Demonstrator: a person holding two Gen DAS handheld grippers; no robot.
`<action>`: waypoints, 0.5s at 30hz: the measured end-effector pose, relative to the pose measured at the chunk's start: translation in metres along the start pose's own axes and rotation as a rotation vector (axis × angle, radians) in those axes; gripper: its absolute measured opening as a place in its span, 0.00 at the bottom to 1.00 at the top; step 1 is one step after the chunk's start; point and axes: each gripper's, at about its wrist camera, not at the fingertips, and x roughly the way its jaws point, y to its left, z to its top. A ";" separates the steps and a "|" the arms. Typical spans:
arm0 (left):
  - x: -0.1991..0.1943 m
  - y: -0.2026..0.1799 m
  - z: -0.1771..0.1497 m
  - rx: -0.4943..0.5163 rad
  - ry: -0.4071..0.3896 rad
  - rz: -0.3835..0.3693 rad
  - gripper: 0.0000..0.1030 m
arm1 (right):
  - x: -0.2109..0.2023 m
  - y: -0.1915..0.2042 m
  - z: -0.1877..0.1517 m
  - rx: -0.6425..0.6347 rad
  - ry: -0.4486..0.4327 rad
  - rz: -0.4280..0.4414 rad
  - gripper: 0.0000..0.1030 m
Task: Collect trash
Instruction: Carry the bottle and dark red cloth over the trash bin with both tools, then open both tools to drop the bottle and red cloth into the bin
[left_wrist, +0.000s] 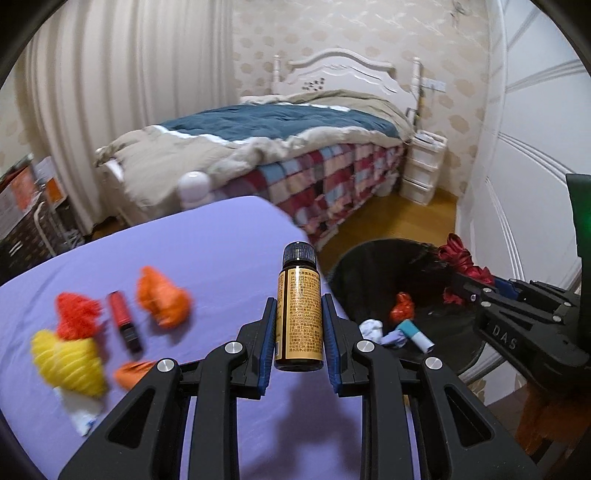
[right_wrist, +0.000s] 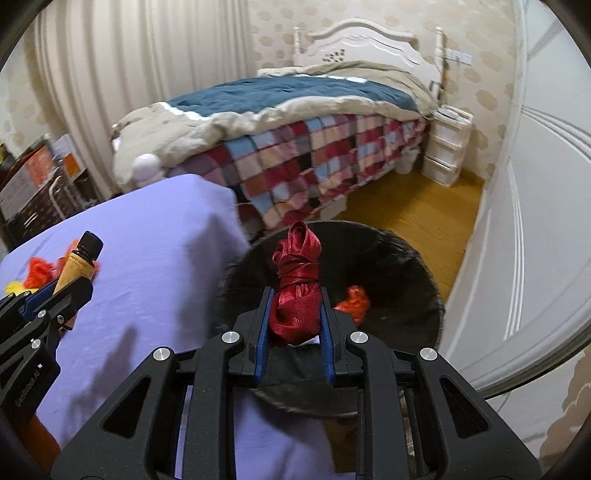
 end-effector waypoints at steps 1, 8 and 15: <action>0.005 -0.005 0.003 0.007 0.002 -0.005 0.24 | 0.005 -0.006 0.000 0.010 0.005 -0.008 0.21; 0.045 -0.040 0.020 0.058 0.026 -0.021 0.24 | 0.030 -0.036 0.006 0.050 0.026 -0.034 0.21; 0.068 -0.061 0.028 0.099 0.042 -0.012 0.24 | 0.050 -0.059 0.010 0.080 0.044 -0.049 0.21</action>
